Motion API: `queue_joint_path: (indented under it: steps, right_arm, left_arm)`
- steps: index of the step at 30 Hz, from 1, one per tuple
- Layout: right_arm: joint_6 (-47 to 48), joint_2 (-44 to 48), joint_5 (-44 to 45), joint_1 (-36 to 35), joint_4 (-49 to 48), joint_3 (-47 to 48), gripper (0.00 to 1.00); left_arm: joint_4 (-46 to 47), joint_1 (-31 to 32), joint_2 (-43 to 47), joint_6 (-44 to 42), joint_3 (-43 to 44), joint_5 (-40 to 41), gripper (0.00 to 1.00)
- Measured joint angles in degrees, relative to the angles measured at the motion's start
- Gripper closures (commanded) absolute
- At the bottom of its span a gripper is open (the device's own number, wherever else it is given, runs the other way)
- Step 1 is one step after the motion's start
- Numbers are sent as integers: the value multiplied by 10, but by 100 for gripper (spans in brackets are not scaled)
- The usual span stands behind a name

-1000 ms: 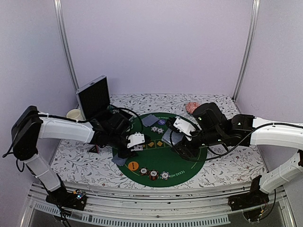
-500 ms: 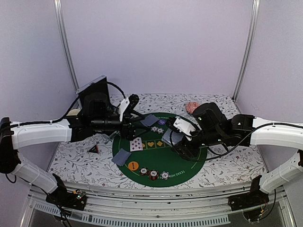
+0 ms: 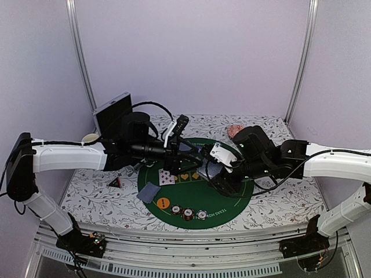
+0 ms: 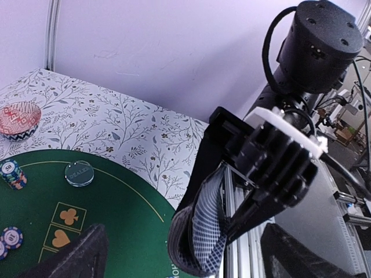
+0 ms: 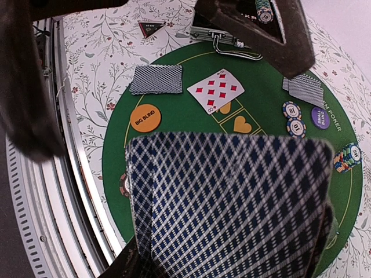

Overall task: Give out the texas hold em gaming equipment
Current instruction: Pick up the poker card from the face-down deck piles.

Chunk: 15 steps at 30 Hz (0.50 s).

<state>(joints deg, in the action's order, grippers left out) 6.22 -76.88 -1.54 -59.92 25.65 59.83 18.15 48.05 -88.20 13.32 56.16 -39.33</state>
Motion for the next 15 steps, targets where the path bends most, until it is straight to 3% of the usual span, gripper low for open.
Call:
queue_joint_path:
  steps: [5,15]
  right_arm:
    - [0,-5,-7,0,-2,7,55]
    - [0,-13,-6,3,1,10,56]
  left_arm:
    - [-32,14,-29,-17,40,38,27]
    - [-89,21,-60,-37,75,96,38]
